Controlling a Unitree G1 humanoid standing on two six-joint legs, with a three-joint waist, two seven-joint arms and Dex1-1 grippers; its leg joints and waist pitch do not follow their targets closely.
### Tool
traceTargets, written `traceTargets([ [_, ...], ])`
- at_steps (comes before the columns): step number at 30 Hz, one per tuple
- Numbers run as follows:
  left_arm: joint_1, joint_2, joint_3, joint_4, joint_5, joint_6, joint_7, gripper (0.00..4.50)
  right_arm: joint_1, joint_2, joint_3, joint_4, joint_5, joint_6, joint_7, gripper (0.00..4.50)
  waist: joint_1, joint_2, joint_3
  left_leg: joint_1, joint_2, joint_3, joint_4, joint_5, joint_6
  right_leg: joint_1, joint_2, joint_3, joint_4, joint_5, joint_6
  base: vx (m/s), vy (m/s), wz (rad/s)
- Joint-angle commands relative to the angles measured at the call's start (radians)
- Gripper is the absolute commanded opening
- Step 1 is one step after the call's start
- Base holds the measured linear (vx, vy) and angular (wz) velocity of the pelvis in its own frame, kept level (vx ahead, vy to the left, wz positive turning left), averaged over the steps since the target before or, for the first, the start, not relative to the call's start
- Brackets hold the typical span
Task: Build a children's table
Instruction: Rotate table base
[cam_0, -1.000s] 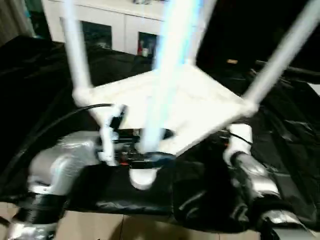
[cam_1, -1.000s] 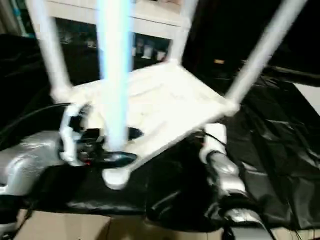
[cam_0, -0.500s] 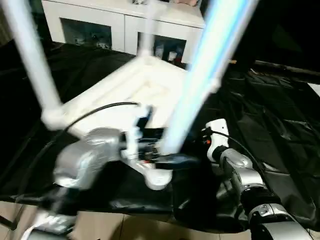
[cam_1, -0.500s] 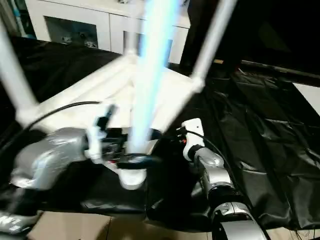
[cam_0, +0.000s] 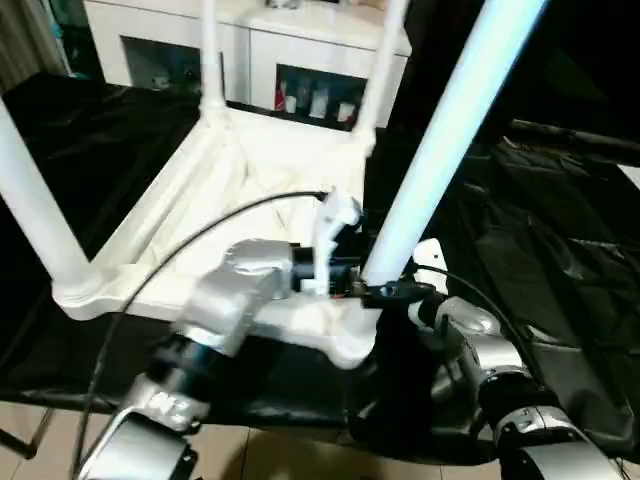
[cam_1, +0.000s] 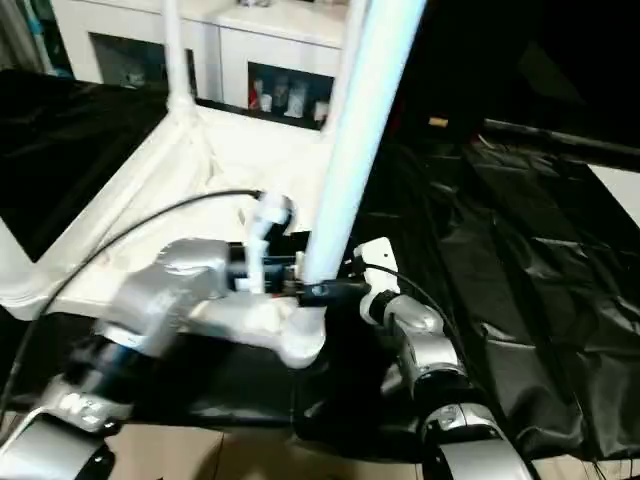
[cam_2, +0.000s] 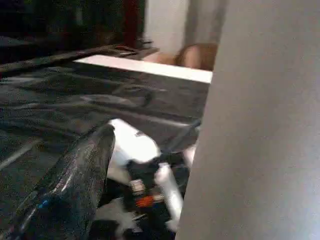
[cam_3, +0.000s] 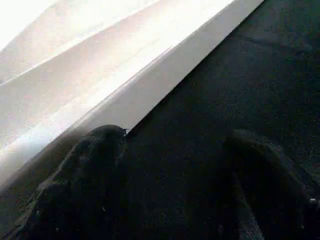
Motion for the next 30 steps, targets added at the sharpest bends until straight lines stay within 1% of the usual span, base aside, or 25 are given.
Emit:
traceTargets([
  [1, -0.013, 0.003, -0.002, 0.044, 0.049, -0.03, 0.054, 4.43, 0.01, -0.035, -0.027, -0.035, 0.011, -0.002, 0.001, 3.88, 0.012, 0.013, -0.063, -0.007, -0.019, 0.018, -0.068, -0.234, 0.021, 0.058, -0.027, 0.028, -0.084, -0.265, -0.157, 0.0, 0.0, 0.0],
  [2, -0.011, 0.002, -0.005, 0.056, 0.069, -0.062, 0.066, 4.43, 0.024, -0.057, -0.044, -0.059, 0.024, 0.002, 0.009, 3.88, 0.014, 0.013, -0.062, -0.007, -0.02, 0.018, -0.069, -0.239, 0.023, 0.058, -0.027, 0.028, -0.086, -0.284, -0.149, 0.0, 0.0, 0.0],
  [4, 0.0, 0.01, -0.009, 0.042, 0.065, -0.061, 0.042, 4.43, 0.037, -0.072, -0.05, -0.084, 0.033, 0.01, 0.024, 3.88, 0.018, 0.014, -0.063, -0.006, -0.02, 0.019, -0.067, -0.238, 0.023, 0.056, -0.027, 0.028, -0.086, -0.295, -0.143, 0.0, 0.0, 0.0],
  [5, 0.008, 0.016, -0.013, 0.031, 0.061, -0.059, 0.024, 4.43, 0.046, -0.083, -0.054, -0.102, 0.039, 0.015, 0.035, 3.88, 0.021, 0.012, -0.062, -0.008, -0.02, 0.018, -0.068, -0.236, 0.026, 0.056, -0.027, 0.028, -0.086, -0.292, -0.142, 0.0, 0.0, 0.0],
  [6, 0.02, 0.024, -0.015, 0.015, 0.049, -0.055, -0.001, 4.43, 0.057, -0.092, -0.055, -0.121, 0.044, 0.019, 0.052, 3.88, 0.021, 0.014, -0.064, -0.008, -0.02, 0.018, -0.068, -0.234, 0.026, 0.056, -0.027, 0.028, -0.085, -0.287, -0.146, 0.0, 0.0, 0.0],
  [7, 0.041, 0.041, -0.018, -0.015, 0.026, -0.04, -0.047, 4.43, 0.08, -0.113, -0.053, -0.161, 0.052, 0.028, 0.09, 3.88, 0.024, 0.013, -0.063, -0.009, -0.018, 0.018, -0.068, -0.232, 0.032, 0.059, -0.028, 0.028, -0.085, -0.276, -0.149, 0.0, 0.0, 0.0],
  [8, 0.056, 0.057, -0.02, -0.028, 0.013, -0.033, -0.083, 4.43, 0.101, -0.132, -0.047, -0.193, 0.055, 0.035, 0.124, 3.88, 0.023, 0.012, -0.063, -0.01, -0.017, 0.018, -0.069, -0.229, 0.039, 0.058, -0.027, 0.028, -0.083, -0.259, -0.159, 0.0, 0.0, 0.0],
  [9, 0.066, 0.076, -0.025, -0.029, 0.012, -0.033, -0.111, 4.43, 0.119, -0.15, -0.038, -0.218, 0.052, 0.038, 0.151, 3.88, 0.023, 0.016, -0.063, -0.01, -0.018, 0.018, -0.069, -0.227, 0.038, 0.056, -0.026, 0.028, -0.082, -0.253, -0.162, 0.0, 0.0, 0.0],
  [10, 0.074, 0.098, -0.033, -0.022, 0.019, -0.041, -0.135, 4.43, 0.136, -0.168, -0.027, -0.24, 0.047, 0.041, 0.176, 3.88, 0.024, 0.016, -0.063, -0.009, -0.018, 0.018, -0.069, -0.226, 0.041, 0.057, -0.024, 0.028, -0.083, -0.248, -0.162, 0.0, 0.0, 0.0],
  [11, 0.076, 0.128, -0.05, -0.003, 0.04, -0.057, -0.163, 4.17, 0.152, -0.187, -0.015, -0.257, 0.037, 0.041, 0.195, 3.88, 0.025, 0.018, -0.062, -0.009, -0.017, 0.017, -0.071, -0.231, 0.044, 0.055, -0.024, 0.027, -0.083, -0.248, -0.162, 0.0, 0.0, 0.0],
  [12, 0.069, 0.172, -0.075, 0.044, 0.09, -0.094, -0.186, 4.17, 0.177, -0.218, 0.007, -0.283, 0.022, 0.042, 0.226, 3.88, 0.024, 0.019, -0.062, -0.008, -0.017, 0.017, -0.072, -0.236, 0.043, 0.055, -0.023, 0.027, -0.084, -0.253, -0.16, 0.0, 0.0, 0.0],
  [13, 0.069, 0.173, -0.076, 0.045, 0.092, -0.095, -0.186, 4.09, 0.177, -0.218, 0.008, -0.283, 0.022, 0.042, 0.226, 3.88, 0.024, 0.019, -0.063, -0.006, -0.017, 0.018, -0.071, -0.236, 0.043, 0.054, -0.023, 0.027, -0.085, -0.251, -0.16, 0.0, 0.0, 0.0],
  [14, 0.052, 0.21, -0.097, 0.097, 0.141, -0.136, -0.203, 4.06, 0.199, -0.241, 0.025, -0.318, 0.019, 0.05, 0.26, 3.88, 0.023, 0.019, -0.061, -0.006, -0.018, 0.017, -0.073, -0.243, 0.046, 0.054, -0.022, 0.027, -0.086, -0.257, -0.153, 0.0, 0.0, 0.0],
  [15, 0.042, 0.226, -0.106, 0.119, 0.161, -0.151, -0.21, 3.97, 0.208, -0.25, 0.033, -0.336, 0.017, 0.053, 0.273, 3.88, 0.024, 0.02, -0.061, -0.005, -0.017, 0.017, -0.073, -0.245, 0.043, 0.054, -0.024, 0.027, -0.086, -0.259, -0.152, 0.0, 0.0, 0.0],
  [16, 0.036, 0.232, -0.109, 0.131, 0.171, -0.159, -0.211, 3.85, 0.213, -0.254, 0.037, -0.345, 0.016, 0.052, 0.28, 3.88, 0.023, 0.019, -0.063, -0.008, -0.017, 0.016, -0.073, -0.243, 0.041, 0.056, -0.026, 0.028, -0.085, -0.26, -0.151, 0.0, 0.0, 0.0],
  [17, 0.008, 0.254, -0.117, 0.18, 0.205, -0.191, -0.219, 3.75, 0.239, -0.27, 0.059, -0.397, 0.02, 0.063, 0.321, 3.88, 0.026, 0.02, -0.062, -0.004, -0.018, 0.017, -0.072, -0.246, 0.04, 0.054, -0.025, 0.028, -0.089, -0.268, -0.146, 0.0, 0.0, 0.0],
  [18, -0.002, 0.257, -0.118, 0.196, 0.214, -0.204, -0.22, 3.72, 0.246, -0.274, 0.065, -0.413, 0.024, 0.068, 0.334, 3.88, 0.027, 0.022, -0.061, -0.006, -0.016, 0.015, -0.074, -0.247, 0.039, 0.055, -0.028, 0.028, -0.086, -0.264, -0.153, 0.0, 0.0, 0.0],
  [20, -0.012, 0.259, -0.119, 0.21, 0.222, -0.215, -0.219, 3.52, 0.252, -0.276, 0.07, -0.425, 0.026, 0.07, 0.343, 3.88, 0.031, 0.021, -0.06, -0.005, -0.015, 0.015, -0.074, -0.252, 0.037, 0.054, -0.03, 0.028, -0.086, -0.269, -0.158, 0.0, 0.0, 0.0],
  [22, -0.035, 0.261, -0.125, 0.24, 0.234, -0.231, -0.22, 3.31, 0.269, -0.283, 0.08, -0.463, 0.027, 0.081, 0.364, 3.88, 0.038, 0.025, -0.061, -0.002, -0.014, 0.016, -0.073, -0.248, 0.034, 0.053, -0.032, 0.029, -0.084, -0.258, -0.167, 0.0, 0.0, 0.0],
  [24, -0.044, 0.262, -0.129, 0.253, 0.236, -0.234, -0.227, 3.27, 0.275, -0.287, 0.085, -0.477, 0.027, 0.087, 0.37, 3.88, 0.043, 0.022, -0.061, -0.004, -0.015, 0.016, -0.073, -0.234, 0.032, 0.056, -0.03, 0.029, -0.081, -0.23, -0.174, 0.0, 0.0, 0.0],
  [25, -0.06, 0.262, -0.136, 0.276, 0.241, -0.244, -0.248, 3.22, 0.285, -0.294, 0.095, -0.497, 0.028, 0.094, 0.38, 3.88, 0.044, 0.024, -0.061, -0.004, -0.015, 0.017, -0.073, -0.233, 0.03, 0.056, -0.031, 0.029, -0.081, -0.22, -0.178, 0.0, 0.0, 0.0],
  [28, -0.08, 0.258, -0.143, 0.317, 0.248, -0.252, -0.298, 2.88, 0.301, -0.304, 0.102, -0.524, 0.031, 0.108, 0.388, 3.88, 0.047, 0.025, -0.062, -0.004, -0.017, 0.017, -0.073, -0.229, 0.03, 0.058, -0.031, 0.03, -0.081, -0.217, -0.178, 0.0, 0.0, 0.0],
  [29, -0.077, 0.263, -0.151, 0.315, 0.25, -0.242, -0.329, 2.84, 0.306, -0.305, 0.102, -0.529, 0.03, 0.112, 0.388, 3.88, 0.046, 0.028, -0.061, -0.004, -0.016, 0.016, -0.074, -0.234, 0.029, 0.059, -0.032, 0.03, -0.082, -0.216, -0.182, 0.0, 0.0, 0.0],
  [30, -0.077, 0.264, -0.153, 0.314, 0.25, -0.24, -0.336, 2.84, 0.306, -0.305, 0.102, -0.53, 0.03, 0.113, 0.388, 3.88, 0.046, 0.026, -0.061, -0.004, -0.016, 0.016, -0.073, -0.238, 0.029, 0.058, -0.031, 0.03, -0.081, -0.218, -0.183, 0.0, 0.0, 0.0],
])
